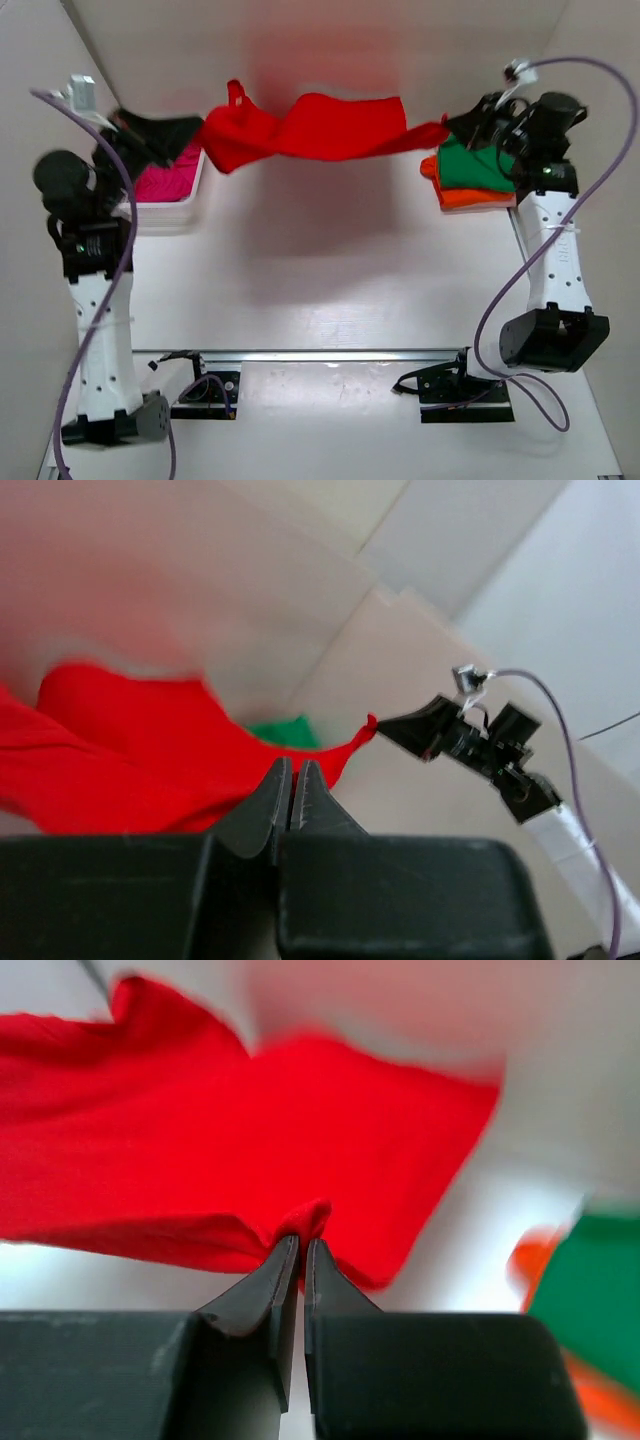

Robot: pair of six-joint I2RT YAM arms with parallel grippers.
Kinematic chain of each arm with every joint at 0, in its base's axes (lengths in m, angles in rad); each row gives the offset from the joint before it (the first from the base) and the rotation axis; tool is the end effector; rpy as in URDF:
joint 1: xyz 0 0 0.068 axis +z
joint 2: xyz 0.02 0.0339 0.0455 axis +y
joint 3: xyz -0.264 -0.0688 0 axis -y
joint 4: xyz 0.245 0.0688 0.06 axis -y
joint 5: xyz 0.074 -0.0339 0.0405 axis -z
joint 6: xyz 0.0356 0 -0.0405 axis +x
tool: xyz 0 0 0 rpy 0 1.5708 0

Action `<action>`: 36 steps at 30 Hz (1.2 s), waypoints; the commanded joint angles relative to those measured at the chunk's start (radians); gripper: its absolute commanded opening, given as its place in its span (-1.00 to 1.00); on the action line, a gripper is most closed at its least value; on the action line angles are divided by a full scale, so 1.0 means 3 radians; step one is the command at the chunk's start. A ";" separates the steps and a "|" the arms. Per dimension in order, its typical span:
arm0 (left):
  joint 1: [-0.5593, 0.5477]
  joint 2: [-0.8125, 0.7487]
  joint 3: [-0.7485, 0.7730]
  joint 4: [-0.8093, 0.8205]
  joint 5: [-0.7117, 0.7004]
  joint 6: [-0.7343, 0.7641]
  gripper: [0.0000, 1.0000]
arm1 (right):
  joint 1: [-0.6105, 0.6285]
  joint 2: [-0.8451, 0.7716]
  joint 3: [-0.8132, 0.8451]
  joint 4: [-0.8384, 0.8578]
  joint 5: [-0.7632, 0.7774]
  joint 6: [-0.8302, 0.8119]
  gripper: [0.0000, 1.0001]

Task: Fold and stack the t-shirts
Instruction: Flatten out the tshirt, then grap the side of the flattened tshirt closest away from the robot with both arms, then fold the flattened tshirt in 1/3 of the way

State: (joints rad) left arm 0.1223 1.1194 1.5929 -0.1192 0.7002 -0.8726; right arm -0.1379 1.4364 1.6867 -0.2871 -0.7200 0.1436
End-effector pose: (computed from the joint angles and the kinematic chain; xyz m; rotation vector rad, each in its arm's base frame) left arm 0.1918 0.0005 0.5513 -0.0200 1.3793 -1.0579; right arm 0.3081 -0.0191 0.4902 -0.3353 1.5944 0.5807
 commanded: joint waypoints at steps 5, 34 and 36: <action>-0.0488 -0.1161 -0.2233 -0.0548 -0.0793 0.0521 -1.00 | 0.0076 -0.0650 -0.1738 0.0083 0.0150 -0.0142 -1.00; -0.1144 -0.2168 -0.3679 -0.1030 -0.1510 0.0229 -1.00 | 0.0148 -0.1772 -0.3679 -0.1063 0.1081 0.0437 -1.00; -0.1144 -0.1994 -0.3592 -0.0948 -0.1643 0.0341 -1.00 | 0.0107 -0.1751 -0.3679 -0.1078 0.1112 0.0442 -1.00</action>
State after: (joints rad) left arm -0.2184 0.4641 0.4538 -0.4976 0.2863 -0.8169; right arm -0.0883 0.9131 0.5896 -0.6159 -0.4084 0.2676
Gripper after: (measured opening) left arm 0.036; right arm 0.020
